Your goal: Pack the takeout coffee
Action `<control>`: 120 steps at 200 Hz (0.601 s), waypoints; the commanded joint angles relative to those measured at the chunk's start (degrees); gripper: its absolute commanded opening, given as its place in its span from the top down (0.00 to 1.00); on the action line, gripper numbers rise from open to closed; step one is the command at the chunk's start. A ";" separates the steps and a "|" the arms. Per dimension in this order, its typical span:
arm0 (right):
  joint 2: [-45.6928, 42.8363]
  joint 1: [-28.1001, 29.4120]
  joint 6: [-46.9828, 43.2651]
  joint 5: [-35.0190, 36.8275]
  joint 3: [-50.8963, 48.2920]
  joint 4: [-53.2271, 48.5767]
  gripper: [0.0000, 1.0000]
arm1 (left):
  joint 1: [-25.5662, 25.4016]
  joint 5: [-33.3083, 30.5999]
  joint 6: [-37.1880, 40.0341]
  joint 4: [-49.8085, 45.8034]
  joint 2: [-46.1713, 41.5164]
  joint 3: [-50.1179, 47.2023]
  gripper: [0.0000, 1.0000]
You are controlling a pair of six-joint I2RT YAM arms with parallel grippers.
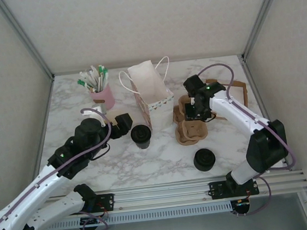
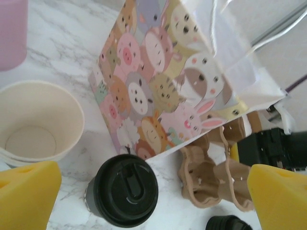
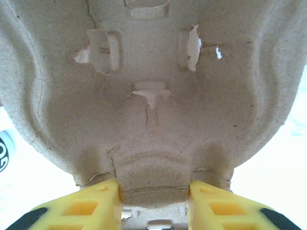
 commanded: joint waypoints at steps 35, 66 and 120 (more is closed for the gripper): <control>-8.86 -0.37 -2.31 2.56 7.50 -8.89 0.64 | 1.67 -2.26 1.86 -2.75 1.29 4.64 0.00; -11.27 -0.36 -3.62 0.73 13.33 -12.36 0.64 | 2.27 -1.68 1.67 -2.90 0.98 4.91 0.00; -9.69 0.36 -5.79 -6.35 26.05 -17.50 0.63 | 2.54 -1.46 0.96 -3.43 -1.55 4.05 0.00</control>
